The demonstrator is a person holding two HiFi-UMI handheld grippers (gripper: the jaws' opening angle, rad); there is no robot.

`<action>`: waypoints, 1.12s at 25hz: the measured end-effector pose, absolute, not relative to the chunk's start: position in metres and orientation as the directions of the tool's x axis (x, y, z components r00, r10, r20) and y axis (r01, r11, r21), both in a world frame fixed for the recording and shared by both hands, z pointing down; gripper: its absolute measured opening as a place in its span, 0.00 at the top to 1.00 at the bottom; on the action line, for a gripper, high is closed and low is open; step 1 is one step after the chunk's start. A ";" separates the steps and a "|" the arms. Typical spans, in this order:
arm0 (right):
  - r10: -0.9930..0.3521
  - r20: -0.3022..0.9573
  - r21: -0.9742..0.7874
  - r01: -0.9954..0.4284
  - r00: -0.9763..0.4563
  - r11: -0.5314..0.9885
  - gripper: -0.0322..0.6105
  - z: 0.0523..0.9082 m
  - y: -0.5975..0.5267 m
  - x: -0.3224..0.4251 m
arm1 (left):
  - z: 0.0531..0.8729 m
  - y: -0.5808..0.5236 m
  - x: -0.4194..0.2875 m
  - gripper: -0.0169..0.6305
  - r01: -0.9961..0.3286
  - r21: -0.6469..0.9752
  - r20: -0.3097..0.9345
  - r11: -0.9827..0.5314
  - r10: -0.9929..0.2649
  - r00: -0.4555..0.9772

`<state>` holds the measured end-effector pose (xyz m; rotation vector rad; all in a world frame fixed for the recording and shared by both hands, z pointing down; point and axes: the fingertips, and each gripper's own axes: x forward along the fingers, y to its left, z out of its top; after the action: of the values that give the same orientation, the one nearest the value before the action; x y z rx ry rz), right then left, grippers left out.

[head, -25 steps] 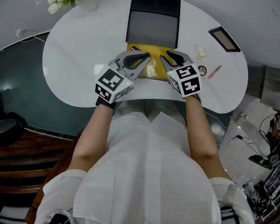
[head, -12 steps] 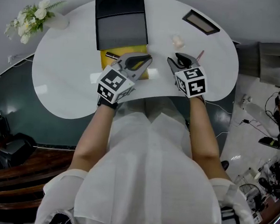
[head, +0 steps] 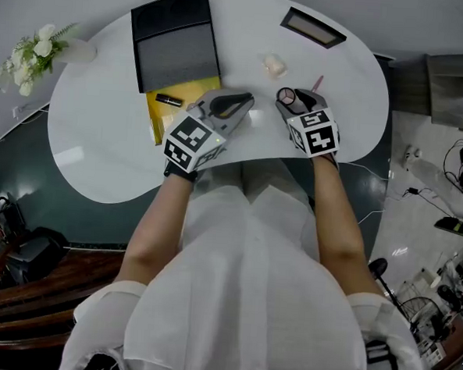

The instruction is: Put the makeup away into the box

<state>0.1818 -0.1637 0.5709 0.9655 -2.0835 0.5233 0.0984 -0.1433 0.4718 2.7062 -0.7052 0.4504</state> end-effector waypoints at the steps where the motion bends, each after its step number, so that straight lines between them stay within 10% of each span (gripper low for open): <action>1: -0.457 0.784 -0.045 -0.773 -0.420 0.633 0.62 0.573 -0.164 0.183 | 0.472 -0.143 0.101 0.93 -0.512 0.213 0.375 -0.832 -0.415 0.829; 28: -0.408 0.831 0.012 -0.721 -0.378 0.693 0.62 0.594 -0.168 0.179 | 0.473 -0.137 0.081 0.93 -0.564 0.196 0.400 -0.802 -0.460 0.793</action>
<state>0.1788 -0.1676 0.5937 0.8666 -2.0168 0.4478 0.0807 -0.1372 0.4725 2.6767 -0.7857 0.4840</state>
